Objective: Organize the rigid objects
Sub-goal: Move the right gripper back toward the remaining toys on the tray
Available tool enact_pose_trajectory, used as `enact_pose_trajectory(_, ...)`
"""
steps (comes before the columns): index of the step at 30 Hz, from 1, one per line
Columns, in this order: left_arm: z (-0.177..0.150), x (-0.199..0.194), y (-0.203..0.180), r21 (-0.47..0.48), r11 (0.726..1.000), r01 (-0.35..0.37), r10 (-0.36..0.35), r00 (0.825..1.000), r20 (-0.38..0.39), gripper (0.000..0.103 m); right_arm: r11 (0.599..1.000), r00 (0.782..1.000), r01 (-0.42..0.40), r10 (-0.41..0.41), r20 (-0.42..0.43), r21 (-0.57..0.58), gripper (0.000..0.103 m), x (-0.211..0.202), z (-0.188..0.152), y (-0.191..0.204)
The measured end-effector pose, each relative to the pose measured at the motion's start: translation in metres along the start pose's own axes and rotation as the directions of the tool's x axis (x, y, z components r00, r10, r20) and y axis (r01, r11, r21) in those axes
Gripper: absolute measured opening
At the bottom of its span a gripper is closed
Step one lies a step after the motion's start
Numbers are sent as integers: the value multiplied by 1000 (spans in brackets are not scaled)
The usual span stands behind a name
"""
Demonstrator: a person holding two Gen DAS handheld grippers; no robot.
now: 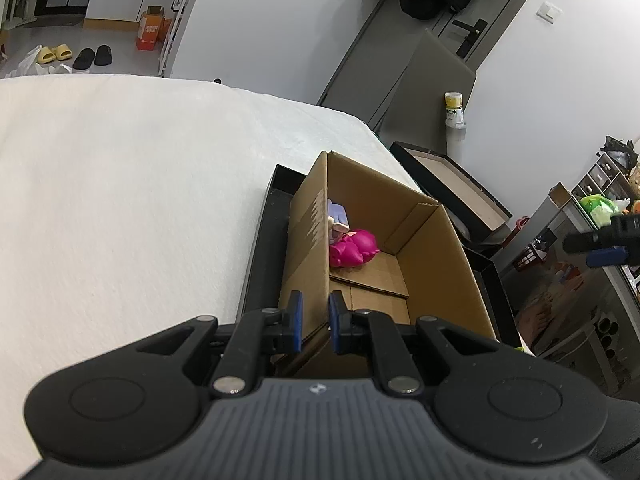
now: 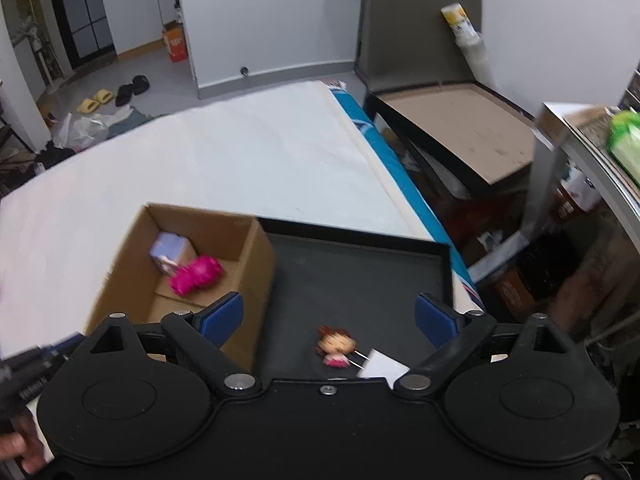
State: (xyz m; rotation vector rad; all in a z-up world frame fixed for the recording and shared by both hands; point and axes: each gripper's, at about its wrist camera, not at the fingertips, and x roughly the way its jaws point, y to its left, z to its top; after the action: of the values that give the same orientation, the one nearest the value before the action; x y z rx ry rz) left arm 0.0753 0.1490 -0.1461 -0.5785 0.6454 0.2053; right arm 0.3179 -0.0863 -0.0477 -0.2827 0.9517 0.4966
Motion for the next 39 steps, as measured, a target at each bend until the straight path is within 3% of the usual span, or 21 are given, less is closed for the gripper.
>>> enact_pose_trajectory(15, -2, 0, -8, 50, 998, -26, 26, 1000, 7, 12, 996, 996, 38, -44, -74, -83, 96, -3, -28, -47)
enact_pose_trajectory(22, -2, 0, -11, 65, 997, -38, 38, 999, 12, 12, 996, 996, -3, -4, -87, -85, 96, -3, -35, -64)
enact_pose_trajectory(39, -3, 1, -12, 68, 997, -42, 41, 999, 12, 13, 973, 989, -21, -13, -146, -231, 96, 17, -59, -72)
